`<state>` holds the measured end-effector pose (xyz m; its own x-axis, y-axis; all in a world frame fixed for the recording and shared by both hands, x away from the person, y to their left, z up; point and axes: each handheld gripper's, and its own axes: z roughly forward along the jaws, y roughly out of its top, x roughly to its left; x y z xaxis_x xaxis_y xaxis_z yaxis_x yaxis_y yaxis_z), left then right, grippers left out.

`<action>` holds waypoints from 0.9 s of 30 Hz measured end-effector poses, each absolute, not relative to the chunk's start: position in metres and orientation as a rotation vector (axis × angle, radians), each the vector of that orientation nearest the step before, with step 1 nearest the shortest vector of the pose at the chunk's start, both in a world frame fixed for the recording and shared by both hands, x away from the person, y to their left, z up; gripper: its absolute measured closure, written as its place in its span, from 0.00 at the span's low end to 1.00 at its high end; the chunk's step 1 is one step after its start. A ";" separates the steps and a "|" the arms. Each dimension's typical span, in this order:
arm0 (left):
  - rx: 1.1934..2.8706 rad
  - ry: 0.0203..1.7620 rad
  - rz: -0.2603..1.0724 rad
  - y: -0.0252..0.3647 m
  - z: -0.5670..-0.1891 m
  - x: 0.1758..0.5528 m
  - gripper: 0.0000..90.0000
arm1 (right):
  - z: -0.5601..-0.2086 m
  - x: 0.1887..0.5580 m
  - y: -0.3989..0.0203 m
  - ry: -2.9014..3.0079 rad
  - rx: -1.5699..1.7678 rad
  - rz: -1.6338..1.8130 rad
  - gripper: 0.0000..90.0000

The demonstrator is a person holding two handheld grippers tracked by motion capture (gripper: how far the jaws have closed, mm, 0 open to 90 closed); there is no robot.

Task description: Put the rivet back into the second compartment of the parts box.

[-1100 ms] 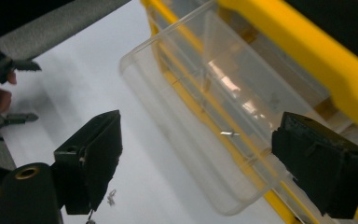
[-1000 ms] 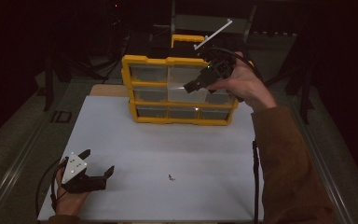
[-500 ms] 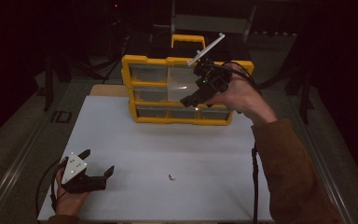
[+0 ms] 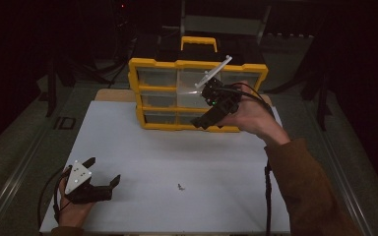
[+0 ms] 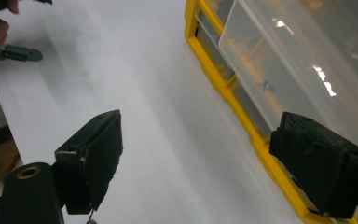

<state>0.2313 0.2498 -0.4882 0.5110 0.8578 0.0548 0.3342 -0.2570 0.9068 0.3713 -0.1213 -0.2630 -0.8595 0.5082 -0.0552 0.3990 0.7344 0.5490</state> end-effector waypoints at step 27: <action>1.815 0.994 0.706 0.250 -0.488 0.231 0.00 | -0.324 0.360 -0.112 2.771 0.718 0.708 0.18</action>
